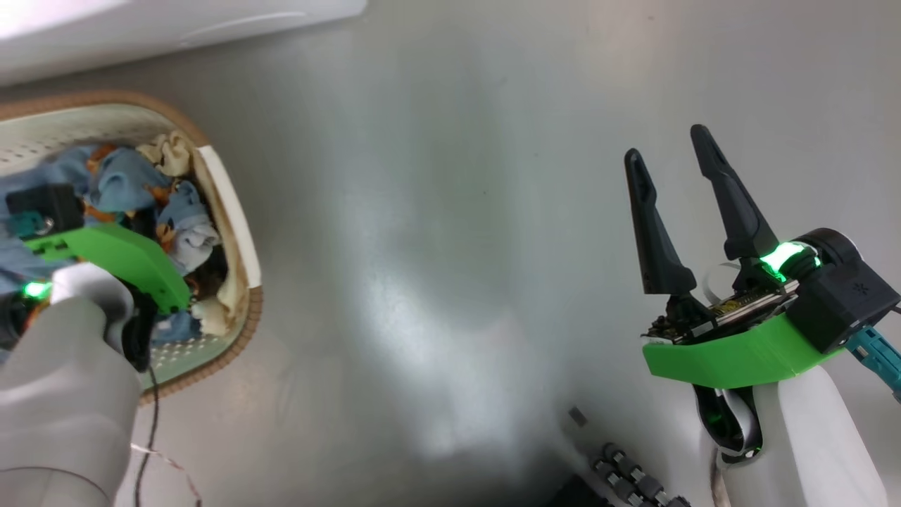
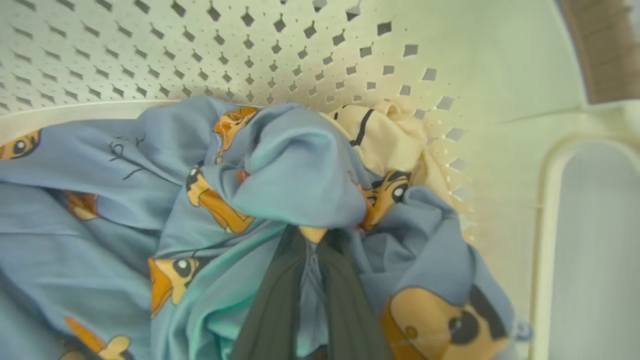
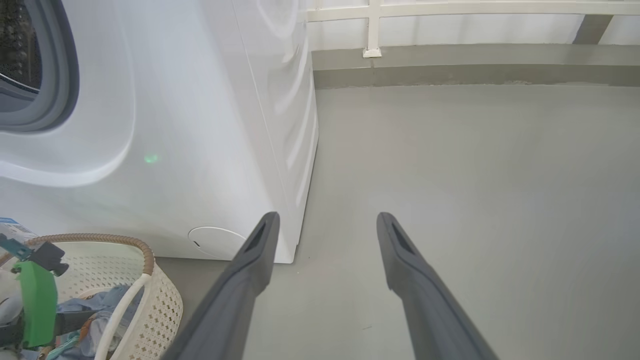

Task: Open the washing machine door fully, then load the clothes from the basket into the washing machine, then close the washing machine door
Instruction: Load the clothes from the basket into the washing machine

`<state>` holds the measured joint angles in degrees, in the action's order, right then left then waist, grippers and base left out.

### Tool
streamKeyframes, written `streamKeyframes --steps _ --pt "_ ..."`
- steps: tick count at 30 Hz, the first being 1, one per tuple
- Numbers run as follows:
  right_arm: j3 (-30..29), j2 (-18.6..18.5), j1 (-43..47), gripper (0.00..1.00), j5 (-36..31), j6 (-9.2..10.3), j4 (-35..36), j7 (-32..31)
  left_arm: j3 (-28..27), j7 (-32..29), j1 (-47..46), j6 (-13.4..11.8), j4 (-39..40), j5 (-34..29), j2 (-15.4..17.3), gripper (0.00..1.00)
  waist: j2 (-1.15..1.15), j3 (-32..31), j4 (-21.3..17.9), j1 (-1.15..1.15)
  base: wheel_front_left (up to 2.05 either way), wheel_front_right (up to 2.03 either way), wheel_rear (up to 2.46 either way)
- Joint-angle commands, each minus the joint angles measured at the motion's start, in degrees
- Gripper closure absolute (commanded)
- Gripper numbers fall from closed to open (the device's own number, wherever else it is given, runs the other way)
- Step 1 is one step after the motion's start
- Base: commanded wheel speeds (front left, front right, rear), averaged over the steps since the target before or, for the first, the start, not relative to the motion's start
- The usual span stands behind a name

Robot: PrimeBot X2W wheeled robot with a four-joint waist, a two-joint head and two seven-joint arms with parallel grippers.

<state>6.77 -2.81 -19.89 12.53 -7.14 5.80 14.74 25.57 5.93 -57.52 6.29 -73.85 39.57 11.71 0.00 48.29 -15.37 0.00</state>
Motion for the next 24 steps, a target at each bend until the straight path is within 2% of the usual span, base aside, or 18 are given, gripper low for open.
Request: streamKeyframes --steps 1,9,16,24 --pt "0.82 -0.07 2.0 0.0 -0.71 -0.35 0.84 0.26 -0.63 1.37 2.3 -0.04 0.26 -0.08 1.37 1.0 0.0 -2.36 2.09 0.0 0.0 0.0 0.0" --pt "-0.64 -0.07 3.09 0.0 -2.98 -0.35 -1.15 0.26 -0.27 7.3 4.46 -0.13 0.54 -0.25 -0.56 1.0 0.0 -8.06 6.14 0.0 0.0 0.0 0.0" --pt "-1.74 -0.07 4.68 0.0 -4.59 -0.35 -2.89 0.26 -1.18 8.98 7.71 -1.07 3.51 -0.44 -1.32 1.0 0.0 -13.39 9.01 0.0 0.0 0.0 0.0" --pt "-2.82 -0.07 7.15 0.0 -5.93 -0.35 -5.08 0.26 -7.26 9.05 17.93 -4.9 20.04 -4.0 -0.44 1.0 0.0 -20.62 12.54 0.0 0.0 0.0 0.0"
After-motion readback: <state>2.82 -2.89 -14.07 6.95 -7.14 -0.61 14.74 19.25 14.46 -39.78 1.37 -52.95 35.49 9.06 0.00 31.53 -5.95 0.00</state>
